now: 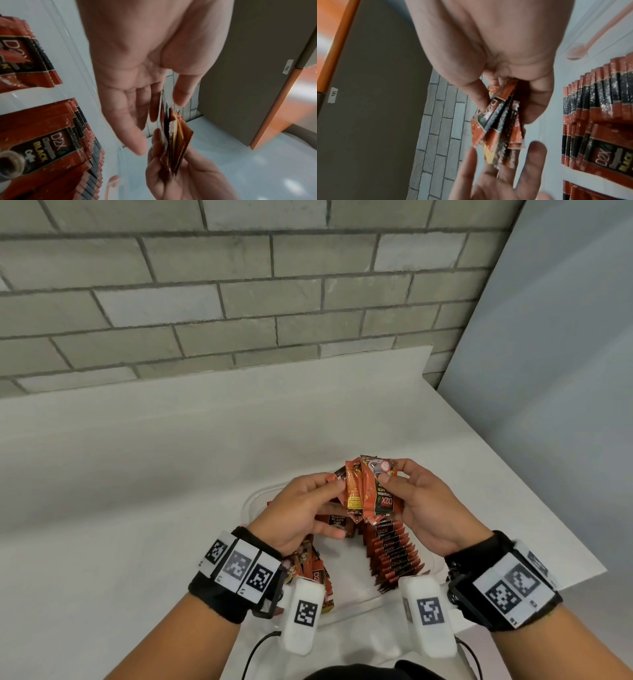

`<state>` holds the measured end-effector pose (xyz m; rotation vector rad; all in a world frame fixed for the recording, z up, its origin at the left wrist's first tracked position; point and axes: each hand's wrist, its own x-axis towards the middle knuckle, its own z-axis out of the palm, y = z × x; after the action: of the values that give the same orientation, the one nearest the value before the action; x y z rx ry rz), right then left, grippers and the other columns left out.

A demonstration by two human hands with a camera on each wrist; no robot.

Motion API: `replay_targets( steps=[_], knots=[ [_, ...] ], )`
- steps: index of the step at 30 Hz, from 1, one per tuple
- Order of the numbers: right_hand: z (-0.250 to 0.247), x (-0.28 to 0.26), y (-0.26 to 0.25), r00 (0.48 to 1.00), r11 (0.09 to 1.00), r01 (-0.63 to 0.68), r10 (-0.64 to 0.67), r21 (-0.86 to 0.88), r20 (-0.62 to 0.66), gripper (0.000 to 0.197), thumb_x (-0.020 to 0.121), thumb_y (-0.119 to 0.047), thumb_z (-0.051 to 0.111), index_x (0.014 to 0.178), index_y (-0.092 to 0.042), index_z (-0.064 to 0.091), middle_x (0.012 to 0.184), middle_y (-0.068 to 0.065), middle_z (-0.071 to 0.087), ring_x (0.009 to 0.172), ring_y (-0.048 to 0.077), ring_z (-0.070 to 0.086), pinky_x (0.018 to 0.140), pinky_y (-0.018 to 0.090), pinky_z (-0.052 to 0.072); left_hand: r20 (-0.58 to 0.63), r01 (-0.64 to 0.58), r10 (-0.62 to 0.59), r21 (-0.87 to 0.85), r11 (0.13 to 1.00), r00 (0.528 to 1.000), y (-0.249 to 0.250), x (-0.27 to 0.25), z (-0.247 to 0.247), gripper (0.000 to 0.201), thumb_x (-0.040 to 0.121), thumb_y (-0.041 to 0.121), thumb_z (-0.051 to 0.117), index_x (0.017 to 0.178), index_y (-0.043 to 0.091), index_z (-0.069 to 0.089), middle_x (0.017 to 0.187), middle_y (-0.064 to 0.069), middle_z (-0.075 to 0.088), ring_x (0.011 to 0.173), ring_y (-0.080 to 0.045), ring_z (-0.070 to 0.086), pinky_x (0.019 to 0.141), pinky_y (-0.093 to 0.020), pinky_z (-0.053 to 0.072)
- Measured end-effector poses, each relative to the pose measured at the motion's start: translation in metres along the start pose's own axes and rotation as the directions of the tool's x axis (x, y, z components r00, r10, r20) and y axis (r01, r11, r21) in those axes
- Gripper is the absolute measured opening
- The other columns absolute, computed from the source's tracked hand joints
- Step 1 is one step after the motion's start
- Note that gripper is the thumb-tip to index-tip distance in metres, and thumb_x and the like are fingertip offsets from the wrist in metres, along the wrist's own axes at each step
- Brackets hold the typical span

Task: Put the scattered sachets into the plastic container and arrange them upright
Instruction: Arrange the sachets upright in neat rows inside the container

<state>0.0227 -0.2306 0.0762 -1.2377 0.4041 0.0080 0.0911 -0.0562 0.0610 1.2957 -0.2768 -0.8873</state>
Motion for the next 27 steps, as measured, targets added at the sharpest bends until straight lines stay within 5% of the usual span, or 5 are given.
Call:
replay_targets(
  steps=[6, 14, 18, 22, 27],
  knots=[
    [0.021, -0.004, 0.002, 0.997, 0.991, 0.021, -0.030, 0.133, 0.066, 0.016, 0.093, -0.008, 0.052, 0.108, -0.007, 0.054, 0.090, 0.011, 0.072, 0.079, 0.020, 0.069, 0.066, 0.032, 0.057, 0.039, -0.016, 0.025, -0.211, 0.977, 0.999, 0.000, 0.006, 0.012, 0.033, 0.081, 0.041, 0.060, 0.106, 0.022, 0.070, 0.106, -0.009, 0.068, 0.100, -0.026, 0.065, 0.090, -0.051, 0.050],
    [0.030, -0.010, -0.008, 0.979, 0.806, 0.188, -0.200, -0.561, 0.040, 0.026, 0.087, -0.024, 0.066, 0.103, -0.008, 0.055, 0.096, -0.004, 0.057, 0.066, -0.010, 0.060, 0.053, 0.012, 0.047, 0.055, 0.002, 0.021, -0.393, 0.920, 0.998, -0.002, 0.011, 0.018, 0.033, 0.076, 0.018, 0.064, 0.109, 0.011, 0.067, 0.101, -0.016, 0.069, 0.091, -0.029, 0.068, 0.085, -0.048, 0.053],
    [0.025, -0.008, -0.009, 0.965, 0.609, 0.199, -0.258, -0.768, 0.045, 0.041, 0.082, -0.039, 0.069, 0.117, -0.037, 0.046, 0.124, -0.011, 0.045, 0.110, 0.003, 0.046, 0.091, 0.026, 0.046, 0.064, 0.052, -0.029, -0.392, 0.918, 0.998, -0.001, 0.010, 0.018, 0.037, 0.072, 0.016, 0.060, 0.106, 0.001, 0.057, 0.085, -0.016, 0.067, 0.075, -0.028, 0.067, 0.073, -0.044, 0.056],
    [0.025, -0.018, -0.019, 0.938, 0.627, 0.347, -0.227, -0.697, 0.262, 0.071, 0.077, -0.031, 0.076, 0.131, -0.047, 0.033, 0.128, -0.027, 0.034, 0.128, 0.002, 0.035, 0.105, 0.027, 0.037, 0.064, 0.043, -0.017, -0.427, 0.903, 0.998, 0.000, 0.011, 0.017, 0.023, 0.076, 0.014, 0.057, 0.096, 0.006, 0.065, 0.082, -0.013, 0.066, 0.072, -0.024, 0.065, 0.070, -0.036, 0.054],
    [0.032, -0.018, -0.013, 0.863, 0.318, 0.497, -0.080, -0.808, 0.499, 0.120, 0.063, -0.032, 0.087, 0.141, -0.052, -0.001, 0.138, -0.020, 0.025, 0.130, -0.002, 0.022, 0.110, 0.017, 0.022, 0.091, 0.062, -0.029, -0.390, 0.919, 0.995, 0.003, 0.009, 0.022, 0.021, 0.075, 0.014, 0.054, 0.059, 0.014, 0.068, 0.060, -0.003, 0.060, 0.056, -0.014, 0.060, 0.055, -0.025, 0.049]
  ],
)
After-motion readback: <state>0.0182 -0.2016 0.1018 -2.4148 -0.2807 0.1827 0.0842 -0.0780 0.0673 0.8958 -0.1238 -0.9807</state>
